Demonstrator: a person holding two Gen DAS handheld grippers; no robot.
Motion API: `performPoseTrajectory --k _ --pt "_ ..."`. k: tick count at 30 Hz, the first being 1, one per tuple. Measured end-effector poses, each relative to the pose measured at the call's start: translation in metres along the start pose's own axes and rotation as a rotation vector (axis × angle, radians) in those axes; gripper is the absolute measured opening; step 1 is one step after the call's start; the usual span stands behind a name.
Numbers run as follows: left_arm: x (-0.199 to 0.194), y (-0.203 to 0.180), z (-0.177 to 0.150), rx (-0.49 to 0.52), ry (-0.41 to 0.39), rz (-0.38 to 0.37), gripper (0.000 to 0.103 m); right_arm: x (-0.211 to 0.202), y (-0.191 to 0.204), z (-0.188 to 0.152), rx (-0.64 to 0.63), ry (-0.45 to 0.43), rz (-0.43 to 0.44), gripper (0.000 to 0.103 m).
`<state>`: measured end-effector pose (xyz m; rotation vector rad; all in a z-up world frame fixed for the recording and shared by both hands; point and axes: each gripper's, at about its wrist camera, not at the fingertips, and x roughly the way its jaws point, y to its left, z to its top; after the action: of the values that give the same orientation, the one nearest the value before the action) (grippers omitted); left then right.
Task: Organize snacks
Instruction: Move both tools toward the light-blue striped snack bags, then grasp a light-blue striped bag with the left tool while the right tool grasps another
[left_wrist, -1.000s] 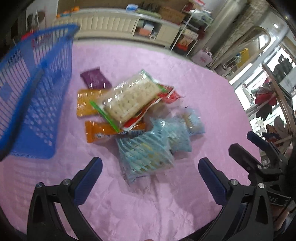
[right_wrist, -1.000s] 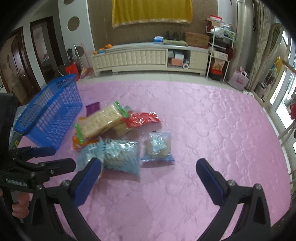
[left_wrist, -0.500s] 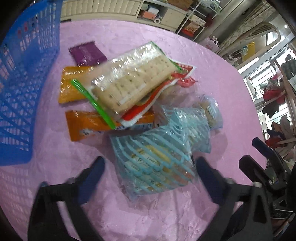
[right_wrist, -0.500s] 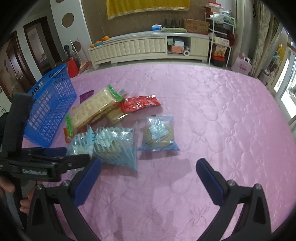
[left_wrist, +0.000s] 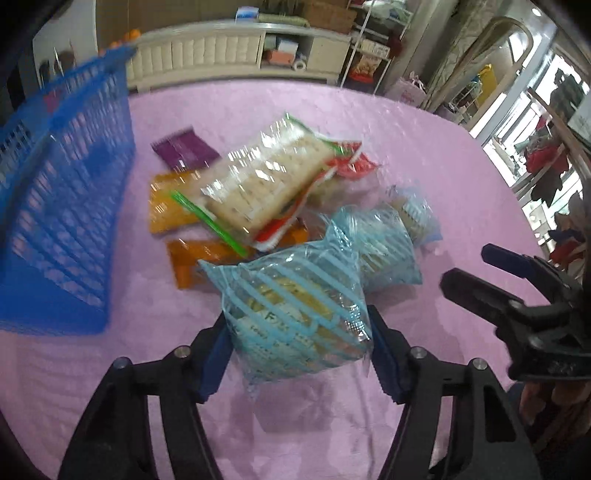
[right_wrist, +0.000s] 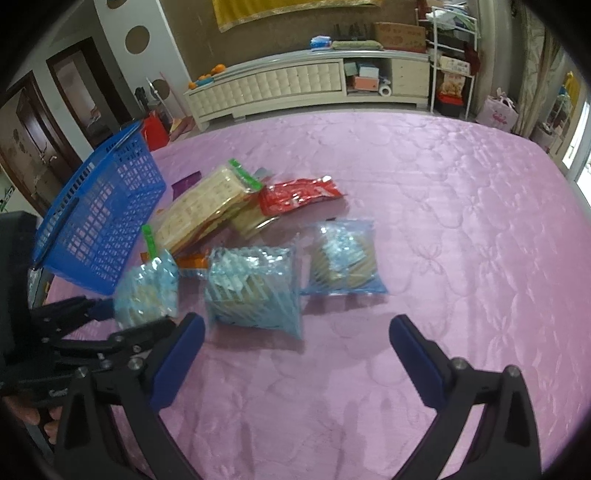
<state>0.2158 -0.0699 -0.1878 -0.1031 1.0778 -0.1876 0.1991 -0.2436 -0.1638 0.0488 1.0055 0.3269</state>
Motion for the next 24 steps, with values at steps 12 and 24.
performPoseTrajectory --k 12,24 --pt "-0.004 0.011 -0.001 0.08 -0.061 0.134 0.064 0.033 0.028 0.011 -0.064 0.053 0.008 0.09" --pt "0.004 0.016 -0.009 0.087 -0.064 0.166 0.064 0.059 0.035 0.007 -0.112 0.091 -0.006 0.068"
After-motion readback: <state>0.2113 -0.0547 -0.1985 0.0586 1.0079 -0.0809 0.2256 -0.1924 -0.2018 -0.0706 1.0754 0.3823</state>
